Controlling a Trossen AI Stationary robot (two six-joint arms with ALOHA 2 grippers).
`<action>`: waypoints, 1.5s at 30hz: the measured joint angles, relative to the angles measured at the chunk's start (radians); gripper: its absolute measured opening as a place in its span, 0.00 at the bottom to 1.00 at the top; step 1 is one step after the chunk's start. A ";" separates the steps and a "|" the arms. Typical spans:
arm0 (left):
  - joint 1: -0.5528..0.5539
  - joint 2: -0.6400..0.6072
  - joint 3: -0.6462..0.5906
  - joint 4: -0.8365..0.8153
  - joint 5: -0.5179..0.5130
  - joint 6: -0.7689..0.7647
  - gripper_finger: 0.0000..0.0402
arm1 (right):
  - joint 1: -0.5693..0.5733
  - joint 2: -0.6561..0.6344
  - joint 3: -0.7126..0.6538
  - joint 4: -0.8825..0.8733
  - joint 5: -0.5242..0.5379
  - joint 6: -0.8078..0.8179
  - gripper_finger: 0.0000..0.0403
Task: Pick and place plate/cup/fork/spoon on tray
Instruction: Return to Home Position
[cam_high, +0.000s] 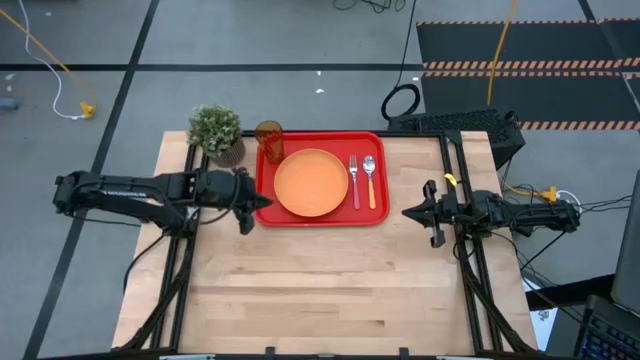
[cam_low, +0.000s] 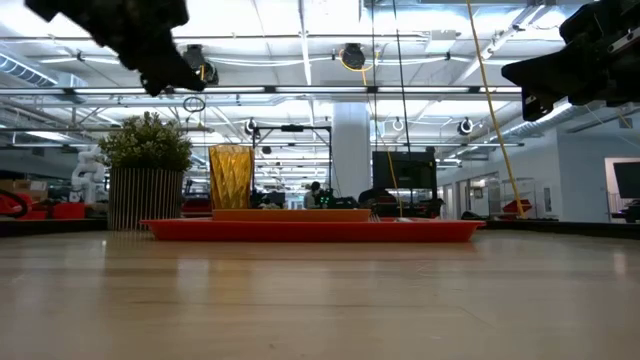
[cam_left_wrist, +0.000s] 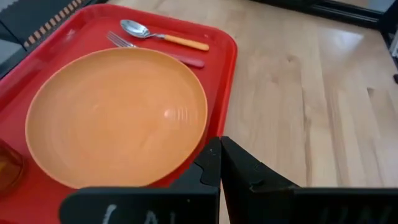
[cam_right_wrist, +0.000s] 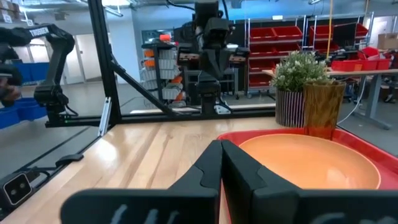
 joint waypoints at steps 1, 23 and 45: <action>-0.007 -0.026 -0.023 0.007 -0.005 0.000 0.00 | 0.000 0.001 0.000 -0.001 0.000 0.000 0.00; -0.073 -0.473 -0.429 0.059 -0.079 -0.039 0.00 | 0.000 0.001 0.000 0.000 0.000 0.000 0.00; -0.073 -0.769 -0.624 0.269 -0.064 0.005 0.00 | 0.000 0.001 0.000 0.000 -0.001 0.000 0.00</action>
